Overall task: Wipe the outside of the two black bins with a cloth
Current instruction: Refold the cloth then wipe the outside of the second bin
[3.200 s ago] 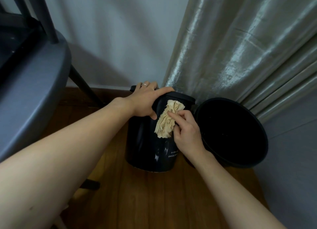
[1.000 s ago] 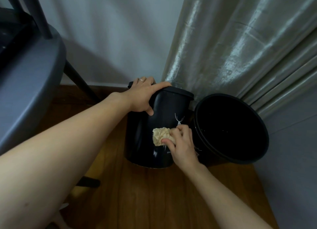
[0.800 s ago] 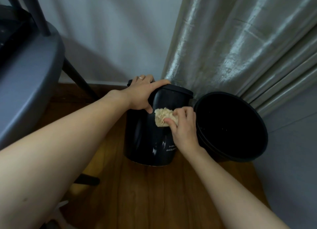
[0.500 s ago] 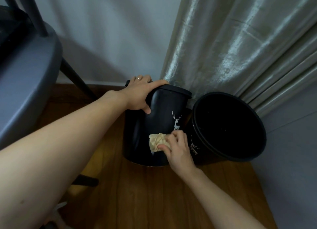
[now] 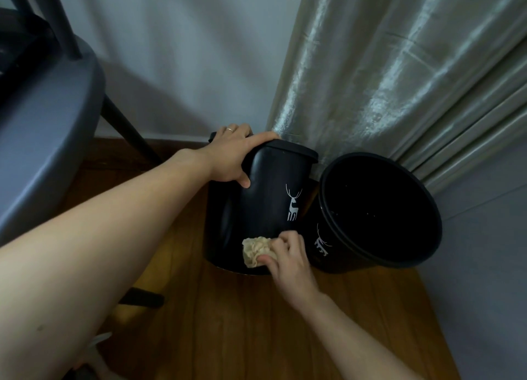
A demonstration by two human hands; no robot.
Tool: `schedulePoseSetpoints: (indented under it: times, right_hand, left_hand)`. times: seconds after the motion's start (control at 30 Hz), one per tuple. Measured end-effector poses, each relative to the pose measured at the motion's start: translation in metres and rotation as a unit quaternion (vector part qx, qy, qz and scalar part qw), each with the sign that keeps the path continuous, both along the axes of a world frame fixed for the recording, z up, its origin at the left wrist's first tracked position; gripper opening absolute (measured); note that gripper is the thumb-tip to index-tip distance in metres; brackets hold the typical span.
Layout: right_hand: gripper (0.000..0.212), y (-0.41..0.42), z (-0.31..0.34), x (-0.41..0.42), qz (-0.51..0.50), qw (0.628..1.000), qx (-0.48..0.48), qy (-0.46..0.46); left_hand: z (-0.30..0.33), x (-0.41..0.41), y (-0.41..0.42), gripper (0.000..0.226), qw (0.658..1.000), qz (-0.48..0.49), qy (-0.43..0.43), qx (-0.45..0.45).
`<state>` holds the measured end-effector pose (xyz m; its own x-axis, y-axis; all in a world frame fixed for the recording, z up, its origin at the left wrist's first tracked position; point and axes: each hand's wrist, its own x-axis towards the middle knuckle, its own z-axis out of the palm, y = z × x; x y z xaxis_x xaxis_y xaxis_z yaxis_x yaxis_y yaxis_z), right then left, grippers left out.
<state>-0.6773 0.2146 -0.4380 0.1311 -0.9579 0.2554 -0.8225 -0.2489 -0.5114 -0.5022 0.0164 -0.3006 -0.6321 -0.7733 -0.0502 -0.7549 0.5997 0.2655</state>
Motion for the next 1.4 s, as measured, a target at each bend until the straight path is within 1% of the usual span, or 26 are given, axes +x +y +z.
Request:
schedulePoseSetpoints:
  times: [0.07,0.17,0.2,0.23,0.37,0.43,0.5,0.57,0.67,0.73,0.8,0.93,0.97,1.03,1.1,1.17,1.23,1.3,1.4]
  right_hand:
    - [0.030,-0.009,0.006,0.000,-0.003,1.000,-0.018,-0.010]
    - [0.027,-0.032,0.023,0.001,-0.089,0.993,-0.042,-0.063]
    - [0.028,-0.037,0.026,0.001,-0.112,0.990,-0.050,-0.067]
    - [0.029,-0.037,0.026,0.002,-0.114,0.990,-0.054,-0.063]
    - [0.025,-0.001,0.004,0.006,-0.018,0.999,-0.026,-0.016]
    - [0.027,0.016,-0.010,0.005,0.027,0.999,-0.023,0.036]
    - [0.030,0.017,-0.014,0.003,0.049,0.997,-0.027,0.061]
    - [0.029,0.009,-0.009,0.003,0.039,0.998,-0.040,0.038]
    - [0.027,-0.009,0.006,0.004,-0.065,0.995,-0.056,-0.051]
    - [0.029,-0.017,0.011,0.004,-0.100,0.990,-0.062,-0.083]
    - [0.028,-0.013,0.006,0.003,-0.077,0.993,-0.052,-0.067]
    - [0.030,0.016,-0.017,0.002,0.030,0.999,-0.028,0.016]
    - [0.030,0.016,-0.018,0.001,0.040,0.998,-0.031,0.022]
    - [0.027,0.007,-0.011,0.003,0.019,0.999,-0.032,-0.011]
    - [0.024,-0.008,0.006,0.007,-0.051,0.995,-0.040,-0.079]
    - [0.028,-0.022,0.024,0.012,-0.146,0.974,-0.044,-0.169]
    - [0.035,-0.029,0.037,0.014,-0.204,0.951,-0.049,-0.227]
    - [0.033,-0.027,0.037,0.016,-0.202,0.953,-0.068,-0.215]
    - [0.030,-0.013,0.019,0.018,-0.166,0.972,-0.058,-0.158]
  left_hand:
    - [0.000,-0.001,0.000,0.112,1.000,0.002,-0.002,0.001]
    - [0.000,-0.002,-0.001,0.113,1.000,0.001,-0.003,0.005]
    - [0.000,-0.003,-0.001,0.113,1.000,0.000,-0.003,0.005]
    - [0.000,-0.003,-0.001,0.113,1.000,0.000,-0.004,0.004]
    - [-0.001,0.000,-0.001,0.112,1.000,0.000,-0.001,0.003]
    - [0.000,0.000,0.000,0.111,1.000,-0.001,0.001,0.003]
    - [0.001,-0.001,0.001,0.111,1.000,0.000,0.004,0.006]
    - [0.001,-0.001,0.001,0.111,1.000,0.002,0.003,0.006]
    - [0.001,-0.001,0.001,0.111,1.000,0.000,0.001,0.005]
    - [0.001,-0.001,0.001,0.111,1.000,0.001,0.001,0.005]
    - [0.001,-0.001,0.000,0.112,1.000,0.001,0.000,0.007]
    - [0.000,0.000,0.001,0.112,1.000,0.000,0.002,0.005]
    - [0.000,0.000,0.001,0.112,1.000,0.000,0.003,0.006]
    - [0.000,0.000,0.001,0.111,1.000,0.002,0.004,0.005]
    - [0.001,-0.001,0.002,0.112,1.000,0.004,0.002,0.002]
    - [0.001,-0.001,0.002,0.113,1.000,0.004,0.001,0.001]
    - [0.000,-0.002,0.001,0.113,1.000,0.003,0.000,0.000]
    - [-0.001,-0.001,0.000,0.113,1.000,0.002,-0.001,0.001]
    - [-0.001,-0.002,0.001,0.113,1.000,0.002,-0.001,0.000]
